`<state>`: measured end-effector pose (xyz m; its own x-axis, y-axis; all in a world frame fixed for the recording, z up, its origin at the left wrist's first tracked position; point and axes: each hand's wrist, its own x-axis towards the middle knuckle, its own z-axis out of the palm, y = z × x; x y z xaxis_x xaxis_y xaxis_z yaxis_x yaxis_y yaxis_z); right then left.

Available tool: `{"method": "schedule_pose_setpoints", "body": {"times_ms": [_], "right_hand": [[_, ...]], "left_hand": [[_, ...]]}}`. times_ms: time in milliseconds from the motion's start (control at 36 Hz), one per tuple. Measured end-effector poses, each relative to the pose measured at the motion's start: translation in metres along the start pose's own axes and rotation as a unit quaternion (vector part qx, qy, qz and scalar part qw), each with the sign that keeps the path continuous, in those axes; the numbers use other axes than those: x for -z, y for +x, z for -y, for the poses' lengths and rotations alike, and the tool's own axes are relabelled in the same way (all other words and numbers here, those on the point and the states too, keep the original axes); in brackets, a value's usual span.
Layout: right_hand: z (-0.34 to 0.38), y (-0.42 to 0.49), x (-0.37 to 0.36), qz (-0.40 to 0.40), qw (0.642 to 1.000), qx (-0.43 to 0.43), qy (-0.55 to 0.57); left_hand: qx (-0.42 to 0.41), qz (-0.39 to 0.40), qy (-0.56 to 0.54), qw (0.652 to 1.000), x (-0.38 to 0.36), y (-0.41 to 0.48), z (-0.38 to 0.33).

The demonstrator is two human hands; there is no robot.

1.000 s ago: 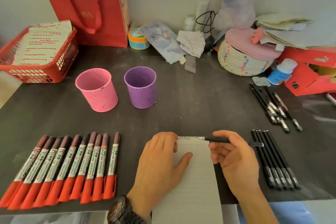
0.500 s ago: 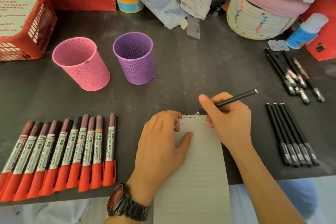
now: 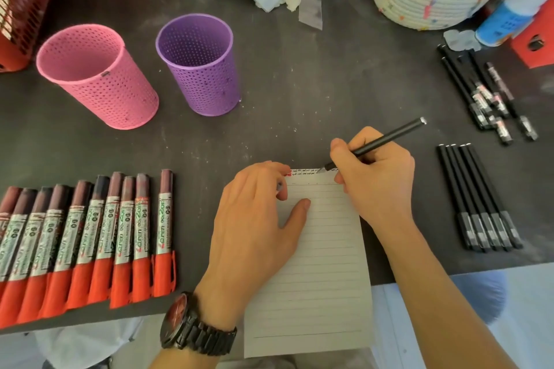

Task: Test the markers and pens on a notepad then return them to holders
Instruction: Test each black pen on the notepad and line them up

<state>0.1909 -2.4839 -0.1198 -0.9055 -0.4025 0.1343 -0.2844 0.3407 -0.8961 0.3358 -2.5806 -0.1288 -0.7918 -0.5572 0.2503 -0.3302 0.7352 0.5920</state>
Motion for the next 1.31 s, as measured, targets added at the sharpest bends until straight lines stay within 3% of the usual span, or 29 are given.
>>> {"method": "schedule_pose_setpoints", "body": {"times_ms": [1306], "right_hand": [[-0.0024,0.0001,-0.0007,-0.007,1.0,0.008,-0.015]], "left_hand": [[0.006,0.01,0.012,1.0,-0.0013,-0.0004,0.0027]]}}
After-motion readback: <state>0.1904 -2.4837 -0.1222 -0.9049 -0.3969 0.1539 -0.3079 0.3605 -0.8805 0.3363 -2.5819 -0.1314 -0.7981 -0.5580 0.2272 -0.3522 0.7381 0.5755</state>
